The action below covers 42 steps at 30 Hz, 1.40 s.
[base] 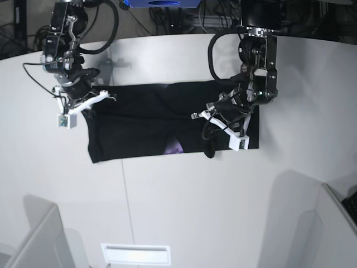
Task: Fold the T-shirt properly
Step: 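Carry the left gripper's strip end inward and lay it onto the strip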
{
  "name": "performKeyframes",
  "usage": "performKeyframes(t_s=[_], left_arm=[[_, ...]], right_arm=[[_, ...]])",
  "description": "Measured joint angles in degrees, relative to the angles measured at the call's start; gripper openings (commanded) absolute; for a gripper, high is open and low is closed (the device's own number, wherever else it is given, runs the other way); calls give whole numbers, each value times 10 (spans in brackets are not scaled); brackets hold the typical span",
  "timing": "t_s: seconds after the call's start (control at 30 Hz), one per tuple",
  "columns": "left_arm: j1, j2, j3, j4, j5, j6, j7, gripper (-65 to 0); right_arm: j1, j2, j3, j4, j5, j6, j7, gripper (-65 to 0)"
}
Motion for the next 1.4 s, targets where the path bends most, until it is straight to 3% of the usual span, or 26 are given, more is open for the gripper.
performKeyframes(t_s=[0.27,1.07,1.1,1.3,1.4], left_arm=[[-7,0,50,-2,0,2,0,-650],[-7,-1,44,-3,0,2,0,-650],[-7,-1,45,-3,0,2,0,-630],[-19,-1,54,-11,0,2,-2,-326],[-38,0,77,-38,2,2,-4,-242]], right_arm=[[4,0,0,-4,0,0,0,-650],[4,0,0,-4,0,0,0,-650],[4,0,0,-4,0,0,0,-650],[4,0,0,-4,0,0,0,-650],[4,0,0,-4,0,0,0,-650]])
